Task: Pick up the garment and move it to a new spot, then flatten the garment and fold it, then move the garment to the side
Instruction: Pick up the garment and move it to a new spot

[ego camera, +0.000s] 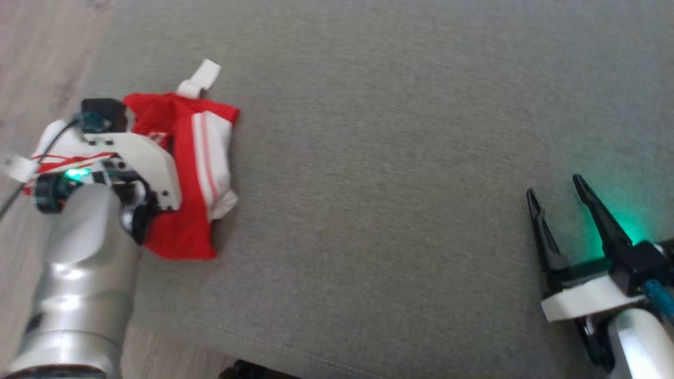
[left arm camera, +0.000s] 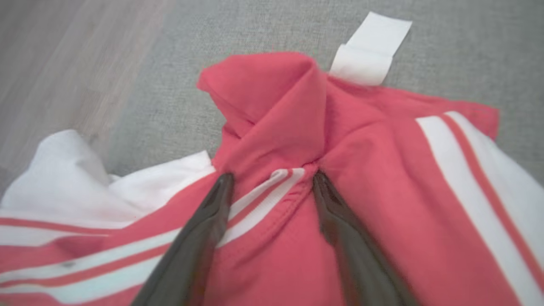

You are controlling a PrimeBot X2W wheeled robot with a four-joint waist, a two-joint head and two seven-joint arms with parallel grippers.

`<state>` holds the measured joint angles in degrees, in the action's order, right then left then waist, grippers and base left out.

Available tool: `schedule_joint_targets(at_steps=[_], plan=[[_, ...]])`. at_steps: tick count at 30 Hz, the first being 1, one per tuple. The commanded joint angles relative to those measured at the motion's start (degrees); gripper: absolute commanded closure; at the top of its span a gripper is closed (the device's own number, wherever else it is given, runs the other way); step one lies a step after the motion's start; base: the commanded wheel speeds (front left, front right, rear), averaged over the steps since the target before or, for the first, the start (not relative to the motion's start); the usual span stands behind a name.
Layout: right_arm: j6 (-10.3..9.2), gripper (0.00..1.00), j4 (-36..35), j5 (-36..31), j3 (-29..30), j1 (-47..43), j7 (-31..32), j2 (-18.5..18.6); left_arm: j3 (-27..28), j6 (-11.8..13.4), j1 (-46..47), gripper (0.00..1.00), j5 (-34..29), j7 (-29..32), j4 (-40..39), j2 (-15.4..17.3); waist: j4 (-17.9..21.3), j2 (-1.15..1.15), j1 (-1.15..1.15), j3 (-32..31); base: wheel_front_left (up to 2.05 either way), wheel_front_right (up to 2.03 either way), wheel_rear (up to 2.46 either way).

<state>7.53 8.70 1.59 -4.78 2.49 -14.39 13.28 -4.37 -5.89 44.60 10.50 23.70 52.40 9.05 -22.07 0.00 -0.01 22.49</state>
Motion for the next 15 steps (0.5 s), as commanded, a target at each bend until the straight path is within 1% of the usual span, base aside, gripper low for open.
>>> schedule_joint_targets(at_steps=[1,3,8,11,12,15], plan=[[-0.04,0.00,-1.3,-0.4,-1.3,1.2,-0.6,0.5,1.5,-0.4,1.8,1.00,0.5,0.0,0.1,3.5,2.4,0.00,0.01,2.1,0.00,0.00,0.00],[-0.04,0.00,-1.3,-0.4,-1.2,1.7,-0.6,0.1,1.3,-0.8,2.0,1.00,1.1,-1.6,1.5,4.1,3.3,0.00,0.01,2.4,0.00,0.00,0.00],[-0.04,0.00,-0.6,-0.3,-1.0,1.8,-0.6,-1.3,-0.2,-1.2,3.4,1.00,0.3,-10.1,1.4,6.6,5.5,0.00,0.01,0.4,0.00,0.00,0.00],[-0.04,0.00,-0.2,-0.1,-1.1,1.8,-0.6,-2.8,-1.5,-1.4,4.8,1.00,-0.1,-16.1,-1.0,8.4,7.5,0.00,0.01,-2.3,0.00,0.00,0.00],[-0.04,0.00,0.0,0.2,-1.3,1.7,-0.6,-4.0,-2.7,-1.5,5.9,1.00,-0.6,-19.3,-3.3,10.0,9.1,0.00,0.01,-4.3,0.00,0.00,0.00],[-0.04,0.00,0.5,0.7,-1.7,1.4,-0.6,-5.8,-4.3,-1.5,7.3,1.00,-0.9,-21.9,-7.4,11.5,12.3,0.00,0.01,-7.6,0.00,0.00,0.00]])
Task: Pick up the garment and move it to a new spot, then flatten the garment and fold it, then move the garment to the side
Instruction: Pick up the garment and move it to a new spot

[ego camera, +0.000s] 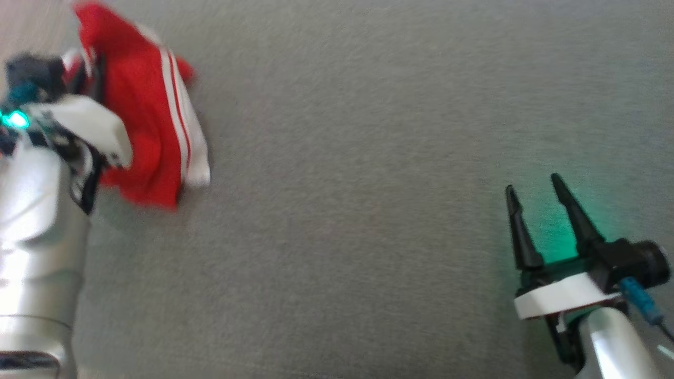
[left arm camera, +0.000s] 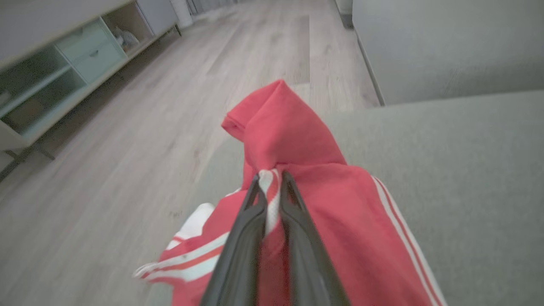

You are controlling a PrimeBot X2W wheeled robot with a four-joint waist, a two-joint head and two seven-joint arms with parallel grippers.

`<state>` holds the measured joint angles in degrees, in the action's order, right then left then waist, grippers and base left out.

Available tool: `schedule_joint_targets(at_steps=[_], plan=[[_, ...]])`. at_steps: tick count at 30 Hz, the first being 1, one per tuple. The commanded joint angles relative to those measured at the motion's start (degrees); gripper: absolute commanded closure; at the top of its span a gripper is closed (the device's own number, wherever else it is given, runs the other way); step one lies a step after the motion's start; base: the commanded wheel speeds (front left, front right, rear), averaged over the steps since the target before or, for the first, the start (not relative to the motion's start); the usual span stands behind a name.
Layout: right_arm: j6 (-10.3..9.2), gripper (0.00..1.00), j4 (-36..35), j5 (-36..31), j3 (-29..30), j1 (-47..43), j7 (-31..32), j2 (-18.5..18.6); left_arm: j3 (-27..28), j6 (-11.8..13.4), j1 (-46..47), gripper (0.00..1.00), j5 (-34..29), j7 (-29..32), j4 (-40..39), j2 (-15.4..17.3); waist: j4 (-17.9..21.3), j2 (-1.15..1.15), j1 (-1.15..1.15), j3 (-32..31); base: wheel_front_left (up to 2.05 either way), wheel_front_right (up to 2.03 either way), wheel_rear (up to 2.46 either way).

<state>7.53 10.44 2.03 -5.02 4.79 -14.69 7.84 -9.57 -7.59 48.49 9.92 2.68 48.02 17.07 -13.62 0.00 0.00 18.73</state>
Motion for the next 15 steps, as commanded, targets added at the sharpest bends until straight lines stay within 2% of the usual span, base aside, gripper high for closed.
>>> schedule_joint_targets(at_steps=[1,8,9,15], plan=[[-0.04,0.00,-1.3,0.3,-1.4,-0.9,-0.3,-0.4,1.0,0.1,3.4,1.00,-0.3,-0.9,-3.0,3.5,3.9,0.00,0.00,-3.8,0.00,0.00,0.00],[-0.04,0.00,-1.0,2.1,-2.5,-2.3,-0.3,-3.7,-6.6,0.1,5.9,1.00,1.9,-1.9,-17.4,5.7,14.2,0.00,0.00,-9.0,0.00,0.00,0.00],[-0.04,0.00,-0.8,2.9,-3.5,-2.4,-0.3,-4.2,-9.4,0.1,6.6,1.00,2.8,-1.4,-21.3,6.4,17.4,0.00,0.00,-9.2,0.00,0.00,0.00],[-0.04,0.00,-1.0,4.6,-6.3,-0.5,-0.3,-4.8,-17.5,0.1,8.2,1.00,4.5,0.9,-26.5,6.3,26.6,0.00,0.00,-8.1,0.00,0.00,0.00]])
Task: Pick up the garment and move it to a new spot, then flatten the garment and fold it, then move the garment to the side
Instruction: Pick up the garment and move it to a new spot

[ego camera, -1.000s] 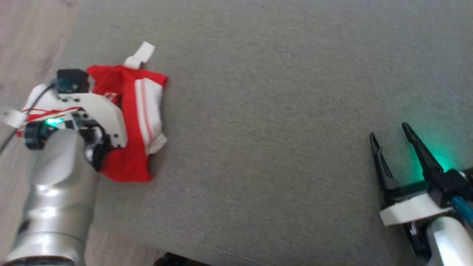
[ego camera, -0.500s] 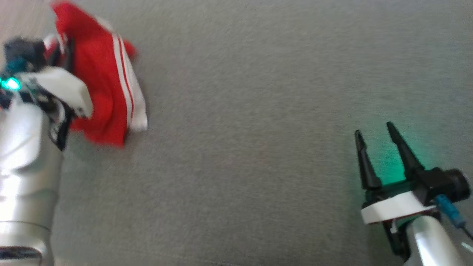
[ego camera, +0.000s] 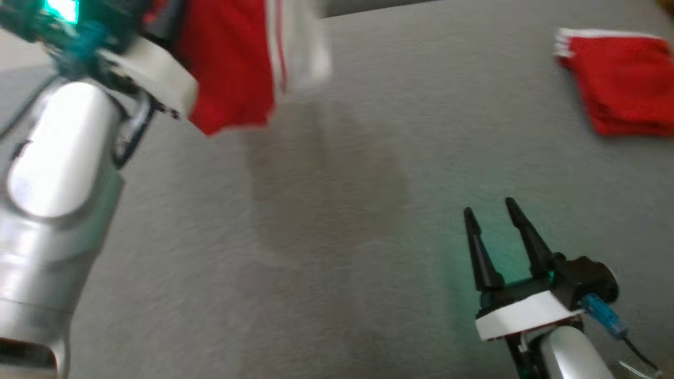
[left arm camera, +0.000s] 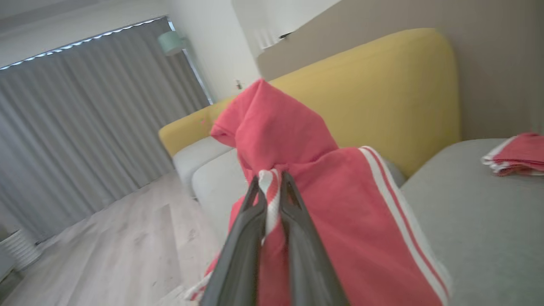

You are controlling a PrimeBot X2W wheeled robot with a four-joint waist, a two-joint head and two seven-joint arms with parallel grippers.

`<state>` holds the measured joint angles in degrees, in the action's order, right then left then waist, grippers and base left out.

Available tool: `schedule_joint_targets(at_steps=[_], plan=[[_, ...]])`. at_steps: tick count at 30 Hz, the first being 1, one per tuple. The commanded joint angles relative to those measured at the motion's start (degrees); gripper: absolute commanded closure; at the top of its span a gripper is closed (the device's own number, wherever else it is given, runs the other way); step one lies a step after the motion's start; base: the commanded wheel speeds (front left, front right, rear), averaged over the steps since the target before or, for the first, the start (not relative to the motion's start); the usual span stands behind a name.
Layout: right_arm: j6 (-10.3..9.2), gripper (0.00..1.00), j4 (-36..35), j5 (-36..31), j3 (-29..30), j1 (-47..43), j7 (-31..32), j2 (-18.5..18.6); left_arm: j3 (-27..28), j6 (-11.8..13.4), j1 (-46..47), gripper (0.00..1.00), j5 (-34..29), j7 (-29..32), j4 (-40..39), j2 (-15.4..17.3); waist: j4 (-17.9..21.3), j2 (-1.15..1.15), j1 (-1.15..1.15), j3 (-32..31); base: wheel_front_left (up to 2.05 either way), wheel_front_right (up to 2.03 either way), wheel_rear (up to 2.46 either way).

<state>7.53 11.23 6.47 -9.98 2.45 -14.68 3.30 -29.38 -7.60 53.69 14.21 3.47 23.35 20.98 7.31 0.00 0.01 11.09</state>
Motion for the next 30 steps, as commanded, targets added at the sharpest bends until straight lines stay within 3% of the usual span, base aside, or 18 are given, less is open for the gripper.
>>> schedule_joint_targets(at_steps=[1,7,13,14,15,16,23,30], plan=[[-0.04,0.00,-1.9,0.5,-1.9,2.1,-0.3,-0.3,1.0,0.1,2.9,1.00,0.5,0.2,-1.9,2.1,7.1,0.00,-0.01,-0.1,0.00,0.00,0.00],[-0.04,0.00,-3.1,4.2,-6.3,4.4,-0.3,-0.4,-7.5,0.1,0.3,1.00,1.8,-2.1,1.5,-0.2,14.4,0.00,-0.01,3.5,0.00,0.00,0.00],[-0.04,0.00,-3.9,6.2,-8.5,5.4,-0.3,-0.4,-13.2,0.2,-4.5,1.00,0.7,-8.4,11.8,-3.8,16.6,0.00,-0.01,7.3,0.00,0.00,0.00],[-0.04,0.00,-4.0,6.4,-8.5,5.4,-0.3,-0.4,-13.9,0.3,-5.1,0.77,0.4,-9.5,13.6,-4.5,16.5,0.00,-0.01,7.6,0.00,0.00,0.00],[-0.04,0.00,-4.0,6.5,-8.5,5.5,-0.3,-0.4,-14.6,0.4,-5.5,0.08,-0.2,-10.5,15.2,-5.1,16.2,0.00,-0.01,7.9,0.00,0.00,0.00],[-0.04,0.00,-4.0,6.6,-8.4,5.4,-0.3,-0.4,-15.1,0.9,-5.8,0.00,-0.6,-12.1,16.5,-5.9,15.7,0.00,-0.01,8.0,0.00,0.00,0.00],[-0.04,0.00,-3.0,5.3,-6.4,4.2,-0.3,-0.4,-12.5,6.0,-9.4,0.00,1.6,-18.2,18.2,-12.3,8.6,0.00,-0.01,4.7,0.00,0.00,0.00],[-0.04,0.00,-0.9,4.1,-3.9,2.1,-0.3,-0.4,-6.0,11.2,-20.2,0.00,1.4,-18.4,5.3,-13.0,0.8,0.00,-0.01,-1.9,0.00,0.00,0.00]])
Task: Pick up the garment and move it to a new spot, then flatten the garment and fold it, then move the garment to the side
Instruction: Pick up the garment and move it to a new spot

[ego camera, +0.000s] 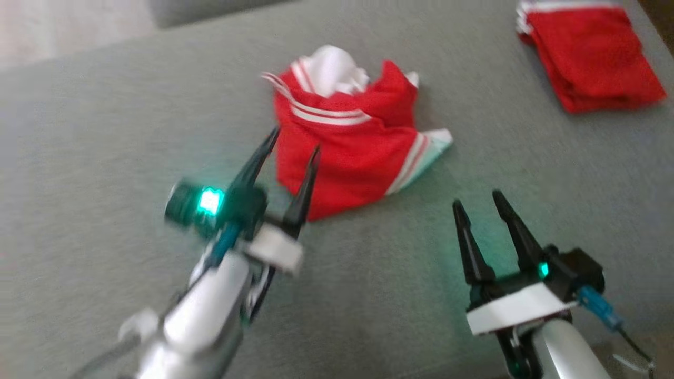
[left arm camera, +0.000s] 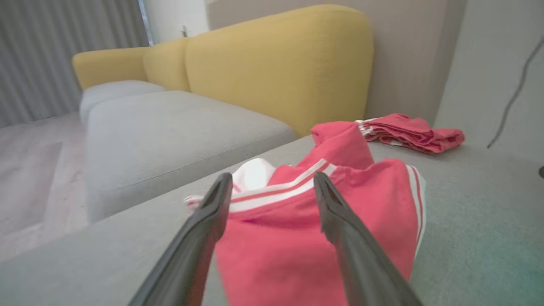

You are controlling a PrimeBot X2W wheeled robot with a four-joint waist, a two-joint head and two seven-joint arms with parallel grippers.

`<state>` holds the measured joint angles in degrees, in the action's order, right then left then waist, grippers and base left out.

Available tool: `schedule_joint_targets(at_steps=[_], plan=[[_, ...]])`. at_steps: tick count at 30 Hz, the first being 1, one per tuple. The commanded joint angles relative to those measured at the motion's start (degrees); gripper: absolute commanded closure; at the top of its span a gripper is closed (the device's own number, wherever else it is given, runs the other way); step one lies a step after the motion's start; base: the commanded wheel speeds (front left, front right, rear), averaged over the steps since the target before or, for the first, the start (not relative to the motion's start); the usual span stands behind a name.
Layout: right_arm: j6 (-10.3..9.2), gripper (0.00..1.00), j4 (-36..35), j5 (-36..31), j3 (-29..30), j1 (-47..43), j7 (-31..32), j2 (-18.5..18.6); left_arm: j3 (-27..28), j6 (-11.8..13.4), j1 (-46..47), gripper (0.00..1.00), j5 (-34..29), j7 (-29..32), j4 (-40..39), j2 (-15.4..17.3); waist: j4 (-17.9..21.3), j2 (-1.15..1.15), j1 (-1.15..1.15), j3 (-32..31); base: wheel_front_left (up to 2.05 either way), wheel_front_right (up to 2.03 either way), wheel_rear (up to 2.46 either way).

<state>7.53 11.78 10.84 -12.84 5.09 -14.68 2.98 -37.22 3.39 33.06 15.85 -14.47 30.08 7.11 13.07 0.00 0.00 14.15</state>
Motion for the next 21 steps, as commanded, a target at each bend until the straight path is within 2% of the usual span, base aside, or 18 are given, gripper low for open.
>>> schedule_joint_targets(at_steps=[1,2,6,8,15,21], plan=[[-0.04,0.00,-0.7,-0.4,-0.2,-1.6,-0.3,-0.1,4.6,2.1,-4.8,0.00,-0.5,-0.5,-5.2,1.1,-7.1,0.00,0.00,-7.6,0.00,0.00,0.00],[-0.04,0.00,-0.7,-0.4,-0.2,-1.6,-0.3,-0.1,4.6,2.1,-4.8,0.00,-0.5,-0.5,-5.2,1.1,-7.1,0.00,0.00,-7.6,0.00,0.00,0.00],[-0.04,0.00,0.3,-0.3,2.2,-4.4,-0.3,-0.1,10.4,5.5,-16.0,0.00,-1.3,-0.5,-12.0,1.0,-10.8,0.00,0.00,-12.3,0.00,0.00,0.00],[-0.04,0.00,0.5,-0.4,3.4,-5.9,-0.3,-0.1,13.5,6.4,-21.4,0.00,-1.3,-0.5,-15.6,0.5,-12.4,0.00,0.00,-13.9,0.00,0.00,0.00],[-0.04,0.00,0.8,0.2,5.8,-11.5,-0.3,-0.1,22.6,7.3,-38.3,0.00,-5.4,-0.5,-27.3,-0.8,-15.1,0.00,0.00,-18.6,0.00,0.00,0.00],[-0.04,0.00,0.4,-0.1,6.1,-14.8,-0.3,-0.1,26.2,6.8,-46.0,0.00,-9.5,-0.5,-30.9,-2.0,-15.5,0.00,0.00,-20.6,0.00,0.00,0.00]])
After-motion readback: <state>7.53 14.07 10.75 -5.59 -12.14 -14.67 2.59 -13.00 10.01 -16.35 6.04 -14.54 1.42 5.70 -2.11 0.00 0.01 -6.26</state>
